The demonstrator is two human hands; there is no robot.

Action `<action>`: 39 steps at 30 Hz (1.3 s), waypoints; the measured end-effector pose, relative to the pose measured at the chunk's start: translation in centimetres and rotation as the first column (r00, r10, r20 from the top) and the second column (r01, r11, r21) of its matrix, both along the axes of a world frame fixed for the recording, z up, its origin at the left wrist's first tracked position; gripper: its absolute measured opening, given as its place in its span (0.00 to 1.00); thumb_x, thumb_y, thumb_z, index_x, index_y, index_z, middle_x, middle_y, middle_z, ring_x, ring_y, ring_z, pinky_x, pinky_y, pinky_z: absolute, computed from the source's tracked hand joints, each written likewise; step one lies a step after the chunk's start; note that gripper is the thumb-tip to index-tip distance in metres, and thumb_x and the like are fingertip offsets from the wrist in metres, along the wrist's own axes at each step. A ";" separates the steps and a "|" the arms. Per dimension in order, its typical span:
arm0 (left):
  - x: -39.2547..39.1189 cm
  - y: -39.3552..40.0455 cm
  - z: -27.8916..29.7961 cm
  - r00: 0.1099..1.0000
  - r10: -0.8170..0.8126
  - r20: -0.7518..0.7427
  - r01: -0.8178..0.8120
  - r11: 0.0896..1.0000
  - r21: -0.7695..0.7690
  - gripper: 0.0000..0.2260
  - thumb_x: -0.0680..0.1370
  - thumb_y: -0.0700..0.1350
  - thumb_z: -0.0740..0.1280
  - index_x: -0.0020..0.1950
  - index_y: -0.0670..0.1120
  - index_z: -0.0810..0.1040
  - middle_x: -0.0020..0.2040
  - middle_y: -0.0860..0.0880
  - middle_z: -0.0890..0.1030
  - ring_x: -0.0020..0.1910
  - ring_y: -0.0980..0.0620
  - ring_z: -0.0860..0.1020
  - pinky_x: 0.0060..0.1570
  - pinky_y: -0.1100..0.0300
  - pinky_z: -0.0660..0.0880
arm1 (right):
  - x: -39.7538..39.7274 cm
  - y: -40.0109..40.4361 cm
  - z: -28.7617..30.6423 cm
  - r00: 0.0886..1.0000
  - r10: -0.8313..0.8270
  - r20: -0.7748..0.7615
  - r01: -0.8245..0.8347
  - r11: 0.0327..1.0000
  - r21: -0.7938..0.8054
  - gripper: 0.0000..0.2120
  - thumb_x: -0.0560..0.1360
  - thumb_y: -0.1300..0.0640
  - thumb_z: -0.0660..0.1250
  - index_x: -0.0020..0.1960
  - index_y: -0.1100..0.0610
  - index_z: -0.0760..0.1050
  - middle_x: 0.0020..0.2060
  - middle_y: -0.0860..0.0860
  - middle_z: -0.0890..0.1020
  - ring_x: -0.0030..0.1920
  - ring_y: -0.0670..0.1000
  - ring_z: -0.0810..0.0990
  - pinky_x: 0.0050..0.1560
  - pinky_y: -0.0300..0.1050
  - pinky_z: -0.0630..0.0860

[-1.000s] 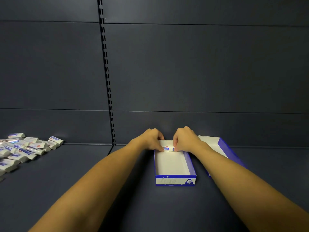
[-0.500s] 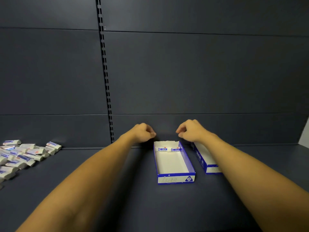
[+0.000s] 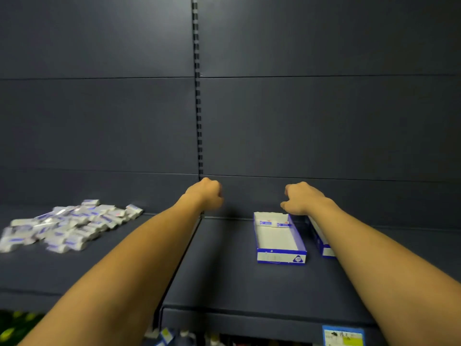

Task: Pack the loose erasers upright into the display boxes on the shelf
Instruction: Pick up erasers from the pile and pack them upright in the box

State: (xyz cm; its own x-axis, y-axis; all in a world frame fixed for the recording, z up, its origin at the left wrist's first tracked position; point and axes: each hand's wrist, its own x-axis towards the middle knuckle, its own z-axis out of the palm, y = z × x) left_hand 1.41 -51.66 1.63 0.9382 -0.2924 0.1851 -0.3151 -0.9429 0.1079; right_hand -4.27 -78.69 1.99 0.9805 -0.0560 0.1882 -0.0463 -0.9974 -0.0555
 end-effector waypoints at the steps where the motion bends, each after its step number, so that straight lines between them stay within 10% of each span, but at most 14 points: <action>1: -1.1 0.7 0.0 0.999 0.032 0.006 -0.032 0.999 -0.006 0.06 0.77 0.43 0.63 0.42 0.42 0.73 0.42 0.43 0.75 0.36 0.44 0.70 0.36 0.52 0.69 | -0.4 1.0 0.1 1.000 0.024 0.006 -0.024 1.000 -0.007 0.15 0.78 0.50 0.65 0.62 0.56 0.74 0.56 0.55 0.80 0.51 0.56 0.80 0.43 0.47 0.76; 18: -14.8 19.8 -0.9 0.925 0.367 0.101 -0.361 0.930 -0.072 0.13 0.78 0.48 0.65 0.61 0.48 0.81 0.59 0.43 0.81 0.56 0.41 0.79 0.55 0.49 0.78 | -5.6 24.5 -0.2 0.915 0.404 0.007 -0.403 0.913 0.063 0.17 0.75 0.58 0.63 0.63 0.58 0.76 0.55 0.55 0.81 0.52 0.56 0.81 0.45 0.47 0.78; 39: -7.9 39.0 -4.5 0.967 0.216 0.136 -0.198 0.971 -0.134 0.15 0.75 0.45 0.65 0.60 0.51 0.81 0.58 0.47 0.81 0.51 0.45 0.80 0.50 0.47 0.81 | -0.8 43.5 -3.9 0.911 0.358 0.203 -0.390 0.908 0.150 0.15 0.73 0.57 0.65 0.58 0.49 0.78 0.50 0.49 0.82 0.50 0.55 0.80 0.46 0.47 0.78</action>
State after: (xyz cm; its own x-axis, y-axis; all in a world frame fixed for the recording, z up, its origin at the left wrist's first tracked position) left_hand -6.47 -12.66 -2.82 0.9353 -0.0621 0.3484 -0.1352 -0.9725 0.1895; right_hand -5.06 -35.17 -1.87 0.8909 0.2596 0.3727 0.3544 -0.9105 -0.2129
